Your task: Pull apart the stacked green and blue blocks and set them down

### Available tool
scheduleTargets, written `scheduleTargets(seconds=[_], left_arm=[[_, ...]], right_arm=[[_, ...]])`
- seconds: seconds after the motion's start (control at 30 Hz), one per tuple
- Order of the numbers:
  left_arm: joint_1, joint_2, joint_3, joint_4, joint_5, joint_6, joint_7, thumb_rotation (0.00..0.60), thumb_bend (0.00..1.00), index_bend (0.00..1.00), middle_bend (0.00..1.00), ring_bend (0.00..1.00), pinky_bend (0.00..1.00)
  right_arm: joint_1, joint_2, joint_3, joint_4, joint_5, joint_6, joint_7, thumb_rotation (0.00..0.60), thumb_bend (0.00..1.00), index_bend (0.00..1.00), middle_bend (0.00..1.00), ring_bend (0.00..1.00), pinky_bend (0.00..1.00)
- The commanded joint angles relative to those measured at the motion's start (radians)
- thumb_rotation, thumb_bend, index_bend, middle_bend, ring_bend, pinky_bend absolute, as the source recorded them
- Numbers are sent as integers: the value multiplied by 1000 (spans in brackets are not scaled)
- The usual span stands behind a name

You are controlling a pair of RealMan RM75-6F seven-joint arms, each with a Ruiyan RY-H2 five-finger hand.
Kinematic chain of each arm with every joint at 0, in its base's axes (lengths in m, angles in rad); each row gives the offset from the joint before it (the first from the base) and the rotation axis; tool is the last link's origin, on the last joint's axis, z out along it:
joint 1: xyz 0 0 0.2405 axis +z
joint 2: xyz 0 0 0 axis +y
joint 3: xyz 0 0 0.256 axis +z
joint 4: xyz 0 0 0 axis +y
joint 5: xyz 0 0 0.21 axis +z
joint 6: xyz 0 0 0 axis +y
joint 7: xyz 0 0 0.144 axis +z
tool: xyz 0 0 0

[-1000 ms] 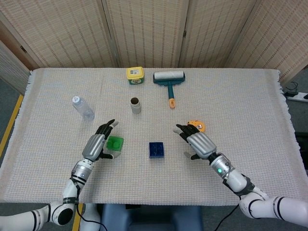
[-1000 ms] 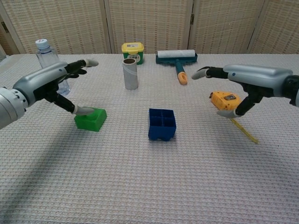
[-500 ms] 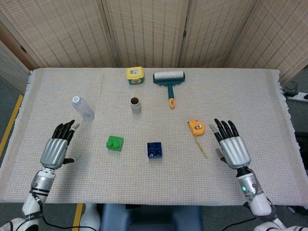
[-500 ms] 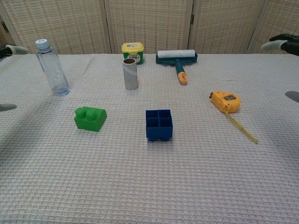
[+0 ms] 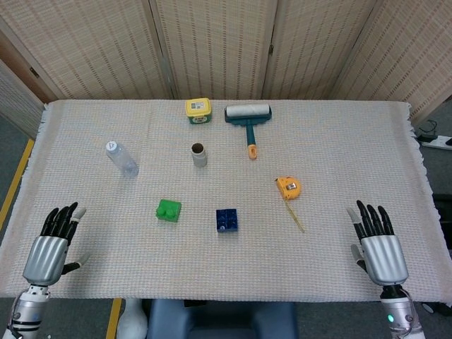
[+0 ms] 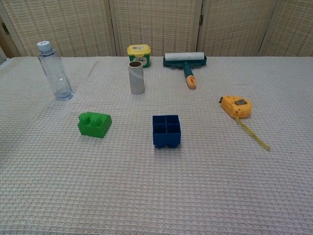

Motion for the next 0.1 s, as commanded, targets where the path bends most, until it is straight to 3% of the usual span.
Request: scheduleTargets(seconds=[0.03,0.1], left_arm=[[9,9,14,7,18,-12,-23,600,231,51,0,0,0],[13,6,16,23,18,-21,-43,600,231,51,0,0,0]], right_arm=[[-22,27,-11,-4,-27,3,38,600,407,0,0,0,0],[-27,39,-10,-7,-36,-5,60,600,407,0,0,0,0]])
